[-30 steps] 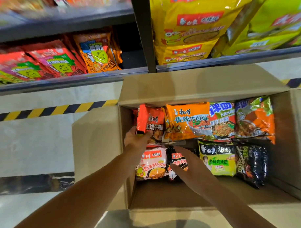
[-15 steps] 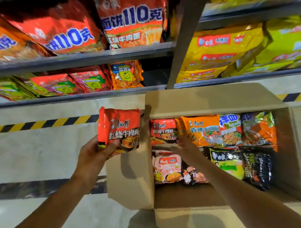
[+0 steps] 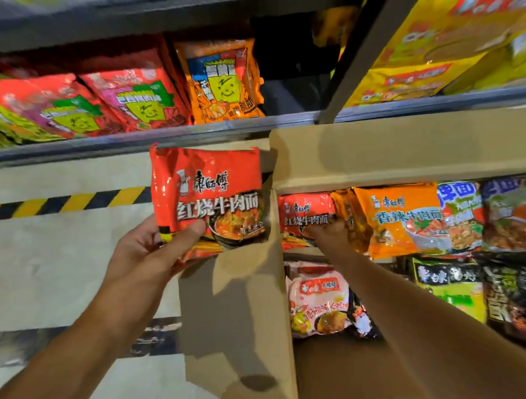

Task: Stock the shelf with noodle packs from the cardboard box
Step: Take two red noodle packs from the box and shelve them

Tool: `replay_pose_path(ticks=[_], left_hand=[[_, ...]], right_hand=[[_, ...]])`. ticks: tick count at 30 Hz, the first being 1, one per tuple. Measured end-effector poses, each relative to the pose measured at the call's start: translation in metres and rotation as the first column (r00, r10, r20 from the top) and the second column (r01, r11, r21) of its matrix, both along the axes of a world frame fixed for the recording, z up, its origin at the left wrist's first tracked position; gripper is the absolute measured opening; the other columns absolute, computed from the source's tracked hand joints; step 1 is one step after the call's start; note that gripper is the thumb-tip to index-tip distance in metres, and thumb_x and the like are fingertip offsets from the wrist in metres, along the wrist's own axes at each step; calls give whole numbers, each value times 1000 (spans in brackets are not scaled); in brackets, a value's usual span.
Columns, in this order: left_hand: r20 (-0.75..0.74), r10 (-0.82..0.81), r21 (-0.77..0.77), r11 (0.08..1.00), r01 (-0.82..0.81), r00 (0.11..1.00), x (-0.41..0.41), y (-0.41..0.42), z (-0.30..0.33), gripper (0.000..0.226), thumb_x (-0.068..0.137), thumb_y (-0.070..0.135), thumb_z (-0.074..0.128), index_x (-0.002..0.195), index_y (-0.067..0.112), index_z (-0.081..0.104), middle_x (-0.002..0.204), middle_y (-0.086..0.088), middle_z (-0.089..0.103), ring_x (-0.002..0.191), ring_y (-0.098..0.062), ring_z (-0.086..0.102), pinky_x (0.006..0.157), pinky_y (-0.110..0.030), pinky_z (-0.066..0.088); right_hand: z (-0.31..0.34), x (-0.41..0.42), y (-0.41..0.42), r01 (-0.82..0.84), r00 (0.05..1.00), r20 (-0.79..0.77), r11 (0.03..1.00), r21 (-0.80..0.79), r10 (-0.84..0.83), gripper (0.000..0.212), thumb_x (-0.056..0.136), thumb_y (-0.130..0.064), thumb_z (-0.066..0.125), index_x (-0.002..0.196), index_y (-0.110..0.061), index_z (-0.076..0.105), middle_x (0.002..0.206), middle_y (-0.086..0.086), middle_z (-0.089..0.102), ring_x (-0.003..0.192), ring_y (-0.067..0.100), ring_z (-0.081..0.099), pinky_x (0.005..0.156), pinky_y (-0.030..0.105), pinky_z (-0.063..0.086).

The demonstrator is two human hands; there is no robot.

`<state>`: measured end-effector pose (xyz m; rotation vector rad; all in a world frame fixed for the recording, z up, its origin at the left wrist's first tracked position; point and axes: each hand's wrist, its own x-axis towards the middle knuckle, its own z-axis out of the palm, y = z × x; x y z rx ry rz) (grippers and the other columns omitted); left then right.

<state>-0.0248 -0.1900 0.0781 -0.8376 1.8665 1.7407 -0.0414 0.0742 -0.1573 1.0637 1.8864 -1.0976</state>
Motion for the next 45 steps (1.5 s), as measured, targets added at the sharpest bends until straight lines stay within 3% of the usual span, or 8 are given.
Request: replay_pose_path(ticks=[4,10,18,25,31,37,42,45], left_hand=[[2,6,1,1000,-6,1000,-3,-1,3,33,90,19,64,122,20,67,115,-6,73,107,-27,70,103,-56,47],[17,25,-2,1000,-25,1000,-6,2,3,32,90,17,64,122,17,67,113,-7,74,106,-29,70,103,-55,47],[10,57,16,998,-57,998,-4,12,3,29,90,17,65,118,20,69,109,-3,76,101,-21,73,83,-30,59],[11,163,10,987,-163,987,2,18,28,28,88,15,69,115,18,70,107,-3,76,99,-21,73,83,-31,61],[-17,185,27,982,-184,983,8,15,113,27,87,15,71,114,17,71,104,-5,77,97,-20,74,87,-36,59],[-83,155,57,987,-151,984,8,-16,276,31,86,16,72,117,13,70,106,-7,76,100,-23,72,79,-27,60],[-172,160,43,987,-155,972,19,-48,429,25,86,14,73,112,15,71,107,-11,75,101,-27,71,79,-28,60],[-243,183,58,983,-175,953,37,-61,509,22,88,11,71,110,13,71,109,-16,74,101,-33,70,80,-32,61]], right_hand=[[8,-4,-11,-73,990,135,982,176,49,111,69,-51,79,151,-5,20,154,21,28,142,39,27,118,50,26],[-14,5,5,-5,997,83,994,107,-4,125,33,-80,69,137,-14,47,132,14,56,119,36,57,101,53,49],[20,3,-7,68,995,-79,993,96,-60,63,79,-36,81,129,-9,53,119,10,65,113,32,63,91,37,51],[104,14,7,-165,968,-159,970,176,194,47,88,-36,73,127,-16,56,113,4,66,106,27,63,84,32,47],[231,16,33,-203,938,-254,968,148,236,35,83,-38,76,107,-18,59,92,-1,69,84,20,66,73,36,55],[425,24,33,-55,920,-389,998,-10,46,25,83,-26,80,98,-24,61,88,-2,75,88,25,72,86,49,57],[606,22,12,-142,828,-554,988,-59,86,29,83,-33,79,107,-28,63,102,-6,74,97,14,69,89,33,54],[698,27,-2,-181,780,-621,978,-108,76,26,87,-22,76,104,-31,59,96,-17,67,88,-2,63,69,4,46]])
